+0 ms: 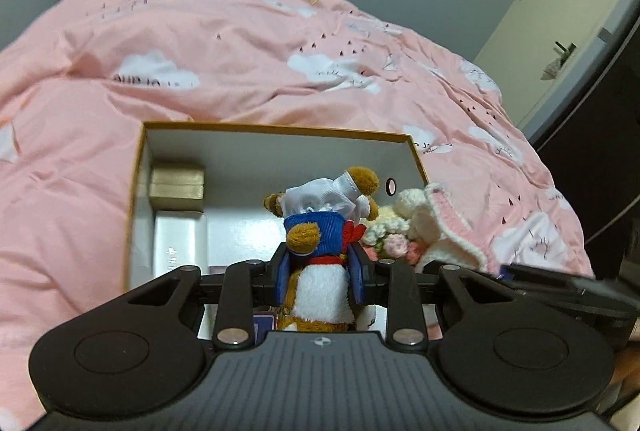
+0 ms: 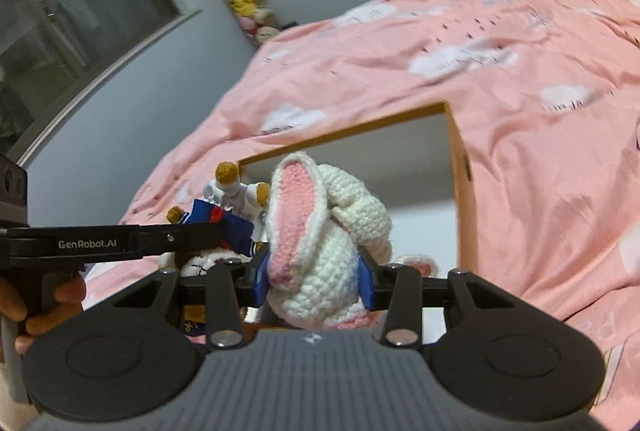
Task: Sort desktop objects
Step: 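Carry the bunny and duck plush into the orange box with both tools, then open right tool off the bunny while left tool releases duck plush in box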
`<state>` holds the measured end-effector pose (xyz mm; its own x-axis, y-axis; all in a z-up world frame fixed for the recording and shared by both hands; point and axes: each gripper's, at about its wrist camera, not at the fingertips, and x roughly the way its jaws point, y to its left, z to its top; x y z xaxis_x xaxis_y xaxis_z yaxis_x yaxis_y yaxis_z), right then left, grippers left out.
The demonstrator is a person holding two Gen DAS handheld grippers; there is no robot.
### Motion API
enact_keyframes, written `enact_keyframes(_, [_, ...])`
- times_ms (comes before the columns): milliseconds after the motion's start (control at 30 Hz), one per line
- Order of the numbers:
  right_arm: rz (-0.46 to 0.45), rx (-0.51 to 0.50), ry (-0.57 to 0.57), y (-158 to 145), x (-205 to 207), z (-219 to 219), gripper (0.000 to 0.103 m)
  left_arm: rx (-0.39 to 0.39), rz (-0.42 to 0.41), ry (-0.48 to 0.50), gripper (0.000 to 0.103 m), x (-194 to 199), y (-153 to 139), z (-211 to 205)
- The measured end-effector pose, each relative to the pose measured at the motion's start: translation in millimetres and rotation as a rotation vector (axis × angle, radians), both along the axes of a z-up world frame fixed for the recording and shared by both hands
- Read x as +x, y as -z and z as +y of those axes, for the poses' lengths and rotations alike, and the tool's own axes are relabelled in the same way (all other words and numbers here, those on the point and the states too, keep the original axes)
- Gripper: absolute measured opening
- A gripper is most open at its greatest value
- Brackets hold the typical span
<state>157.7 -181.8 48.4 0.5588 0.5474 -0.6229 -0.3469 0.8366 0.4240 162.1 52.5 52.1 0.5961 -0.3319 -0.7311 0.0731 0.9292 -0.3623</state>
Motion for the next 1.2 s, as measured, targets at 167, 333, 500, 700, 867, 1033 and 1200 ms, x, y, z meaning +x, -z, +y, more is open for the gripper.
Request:
enact_keyframes(167, [0.044, -0.040, 0.064, 15, 17, 2, 0.045, -0.049, 0.059, -0.034, 0.034, 26, 20, -6])
enact_keyframes(333, [0.089, -0.061, 0.094, 29, 30, 4, 0.045, -0.053, 0.138, -0.043, 0.034, 46, 46, -10])
enact_keyframes(500, [0.119, -0.084, 0.089, 42, 33, 12, 0.045, -0.006, 0.183, -0.033, 0.034, 53, 62, -15])
enact_keyframes(700, [0.099, -0.164, 0.061, 43, 39, 25, 0.046, 0.009, 0.227, 0.001, 0.034, 60, 74, -20])
enact_keyframes(867, [0.097, -0.241, 0.009, 42, 41, 36, 0.050, 0.000, 0.267, 0.014, 0.036, 65, 82, -20])
enact_keyframes(1033, [0.090, -0.324, -0.060, 43, 42, 45, 0.051, 0.005, 0.264, 0.031, 0.037, 64, 86, -21])
enact_keyframes(1200, [0.056, -0.424, -0.122, 38, 37, 51, 0.051, 0.013, 0.251, 0.042, 0.038, 62, 83, -20])
